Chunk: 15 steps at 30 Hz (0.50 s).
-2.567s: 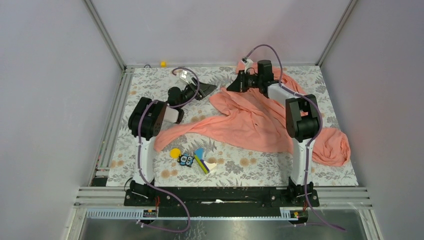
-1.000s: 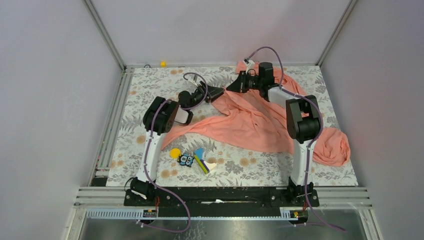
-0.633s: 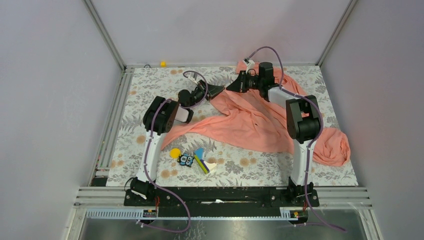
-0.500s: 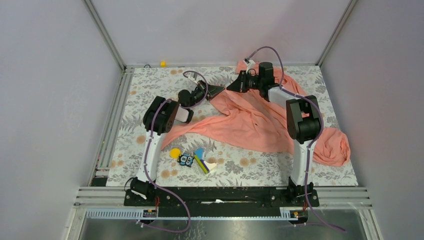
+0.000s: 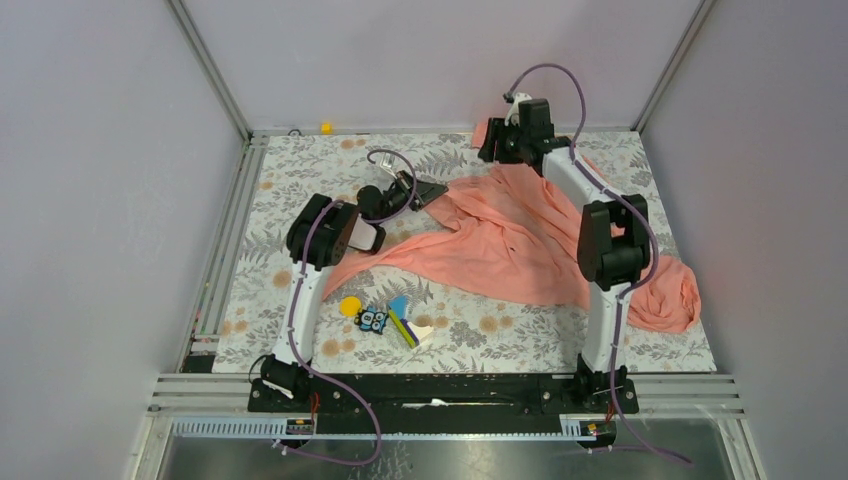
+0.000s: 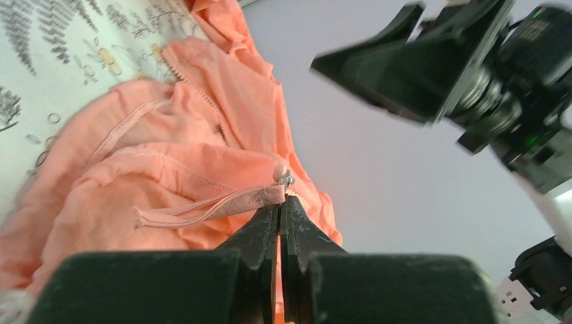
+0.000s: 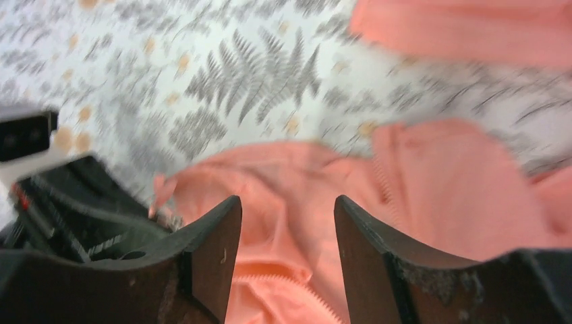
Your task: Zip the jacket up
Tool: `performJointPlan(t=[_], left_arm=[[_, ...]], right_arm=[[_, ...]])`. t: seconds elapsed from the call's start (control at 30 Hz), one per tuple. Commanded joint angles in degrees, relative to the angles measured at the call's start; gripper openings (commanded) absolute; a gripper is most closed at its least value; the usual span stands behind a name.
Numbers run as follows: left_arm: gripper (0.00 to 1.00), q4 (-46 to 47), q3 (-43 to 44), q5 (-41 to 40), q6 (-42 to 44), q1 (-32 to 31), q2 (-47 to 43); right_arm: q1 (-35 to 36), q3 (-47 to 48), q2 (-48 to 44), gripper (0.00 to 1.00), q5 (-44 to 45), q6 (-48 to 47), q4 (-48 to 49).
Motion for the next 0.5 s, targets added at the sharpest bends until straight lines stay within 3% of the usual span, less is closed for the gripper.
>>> performJointPlan(t=[0.0,0.2,0.47], left_arm=[[0.0,0.1,-1.3,0.0,4.9,-0.4,-5.0],[0.0,-1.4,-1.2,1.3,5.2,-0.6,-5.4],[0.0,-2.5,-0.1,1.5,4.9,-0.9,-4.9]], right_arm=[[-0.1,14.8,7.0,0.6,12.8,-6.3,-13.4],[-0.2,35.8,20.3,0.57,17.5,-7.9,-28.0],[-0.2,42.2,27.4,0.62,19.5,-11.5,-31.5]])
